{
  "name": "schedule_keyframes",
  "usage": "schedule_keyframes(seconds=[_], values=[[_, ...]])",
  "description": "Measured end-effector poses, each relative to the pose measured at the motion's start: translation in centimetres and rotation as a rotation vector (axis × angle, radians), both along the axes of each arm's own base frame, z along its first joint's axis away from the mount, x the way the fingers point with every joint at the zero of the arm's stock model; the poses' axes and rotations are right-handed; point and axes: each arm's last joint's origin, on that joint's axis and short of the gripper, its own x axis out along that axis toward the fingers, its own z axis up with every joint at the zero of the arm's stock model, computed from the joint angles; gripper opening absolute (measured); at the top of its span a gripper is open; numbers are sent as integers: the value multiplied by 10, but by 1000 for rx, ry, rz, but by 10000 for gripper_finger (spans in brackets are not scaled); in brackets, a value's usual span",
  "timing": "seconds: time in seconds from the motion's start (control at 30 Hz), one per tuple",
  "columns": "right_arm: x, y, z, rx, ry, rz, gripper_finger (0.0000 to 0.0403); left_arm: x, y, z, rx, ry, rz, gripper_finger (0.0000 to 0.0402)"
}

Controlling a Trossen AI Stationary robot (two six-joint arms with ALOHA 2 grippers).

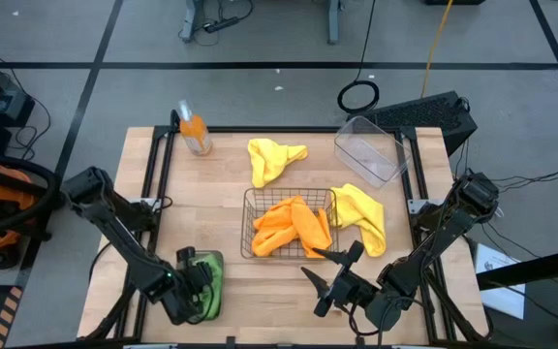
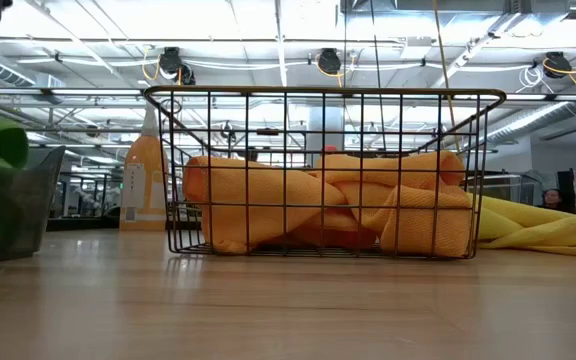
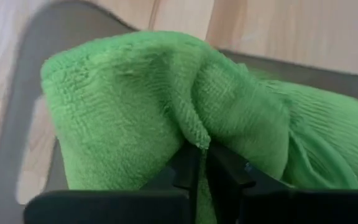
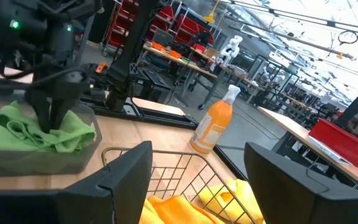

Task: Sort microfiber towel by color & place in baskets
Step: Put the green microfiber towel into the gray transparent bin

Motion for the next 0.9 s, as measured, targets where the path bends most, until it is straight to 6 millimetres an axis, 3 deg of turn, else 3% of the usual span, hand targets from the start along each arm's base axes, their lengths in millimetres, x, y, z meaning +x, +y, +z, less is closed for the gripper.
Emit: schedule_keyframes(seconds=[0.23, 0.53, 0.73, 0.9], values=[[0, 0, 0, 0, 0, 2, 247, 4, -5, -20, 45, 44, 13, 29], [-2, 2, 0, 14, -9, 8, 247, 6, -6, -25, 40, 15, 112, 39], [-5, 6, 0, 13, -8, 22, 247, 5, -6, -22, 20, 23, 113, 103], [-9, 9, 0, 4, -2, 34, 247, 4, -5, -6, -33, 15, 108, 172]])
